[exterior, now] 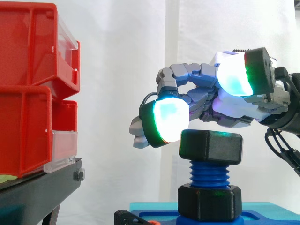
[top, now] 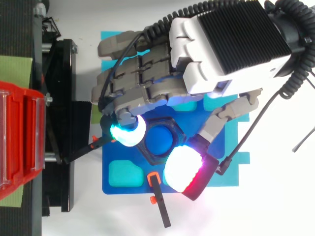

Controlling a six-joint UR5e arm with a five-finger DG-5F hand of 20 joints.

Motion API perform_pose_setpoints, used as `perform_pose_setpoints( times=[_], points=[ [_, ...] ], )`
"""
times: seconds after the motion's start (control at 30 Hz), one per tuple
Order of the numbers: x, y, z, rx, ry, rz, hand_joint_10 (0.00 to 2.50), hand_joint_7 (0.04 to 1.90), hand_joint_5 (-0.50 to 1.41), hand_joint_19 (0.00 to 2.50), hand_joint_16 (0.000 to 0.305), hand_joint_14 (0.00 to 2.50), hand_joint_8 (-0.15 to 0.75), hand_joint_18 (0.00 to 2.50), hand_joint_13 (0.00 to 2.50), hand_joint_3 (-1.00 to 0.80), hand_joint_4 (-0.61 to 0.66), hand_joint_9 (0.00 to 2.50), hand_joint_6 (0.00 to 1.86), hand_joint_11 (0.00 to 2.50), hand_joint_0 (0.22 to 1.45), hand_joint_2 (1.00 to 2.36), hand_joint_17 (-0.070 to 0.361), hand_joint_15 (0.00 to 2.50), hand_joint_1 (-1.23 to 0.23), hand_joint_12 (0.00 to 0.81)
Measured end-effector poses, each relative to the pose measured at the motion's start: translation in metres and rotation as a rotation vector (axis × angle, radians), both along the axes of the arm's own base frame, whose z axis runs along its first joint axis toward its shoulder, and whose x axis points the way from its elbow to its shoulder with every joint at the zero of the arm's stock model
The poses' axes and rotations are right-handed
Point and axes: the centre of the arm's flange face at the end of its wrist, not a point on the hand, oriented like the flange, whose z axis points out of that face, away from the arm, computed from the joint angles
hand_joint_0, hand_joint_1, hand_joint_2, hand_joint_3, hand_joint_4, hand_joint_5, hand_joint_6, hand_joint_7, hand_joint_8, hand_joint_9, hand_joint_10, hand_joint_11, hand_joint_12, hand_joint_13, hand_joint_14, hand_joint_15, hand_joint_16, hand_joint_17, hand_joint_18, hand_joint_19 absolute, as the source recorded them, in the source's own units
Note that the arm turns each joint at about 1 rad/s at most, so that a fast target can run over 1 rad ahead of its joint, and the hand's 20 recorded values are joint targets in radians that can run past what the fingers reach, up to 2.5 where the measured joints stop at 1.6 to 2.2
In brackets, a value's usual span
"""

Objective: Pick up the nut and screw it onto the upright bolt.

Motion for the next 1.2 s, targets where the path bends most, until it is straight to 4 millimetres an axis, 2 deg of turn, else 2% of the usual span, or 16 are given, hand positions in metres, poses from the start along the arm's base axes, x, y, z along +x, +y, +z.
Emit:
perform_pose_setpoints(
  times=[0.27,0.4,0.53,0.63,1.2],
  points=[
    [-0.001,-0.006,0.000,-0.002,0.003,-0.008,0.00,1.23,0.03,0.00,0.013,0.00,0.249,0.50,0.87,-0.50,0.14,1.16,0.63,0.00,0.52,1.00,0.029,0.00,-0.34,0.198],
    [-0.002,-0.011,-0.001,-0.002,0.010,-0.015,0.00,1.14,0.04,0.00,0.009,0.00,0.195,0.65,1.01,-0.50,0.07,1.35,0.68,0.00,0.53,1.00,0.020,0.00,-0.35,0.172],
    [-0.004,-0.016,-0.002,-0.002,0.016,-0.021,0.00,1.09,0.05,0.00,0.006,0.00,0.149,0.79,1.12,-0.50,0.08,1.49,0.71,0.04,0.52,1.00,0.013,0.02,-0.36,0.149],
    [-0.005,-0.020,-0.002,-0.002,0.019,-0.027,0.00,1.08,0.05,0.00,0.005,0.00,0.141,0.85,1.18,-0.50,0.08,1.60,0.71,0.09,0.52,1.00,0.010,0.03,-0.35,0.144],
    [-0.006,-0.032,0.002,-0.009,-0.013,-0.023,0.01,1.10,0.05,0.00,0.005,0.00,0.175,0.97,1.30,-0.50,0.08,1.76,0.71,0.25,0.51,1.00,0.011,0.06,-0.32,0.151]
  ],
)
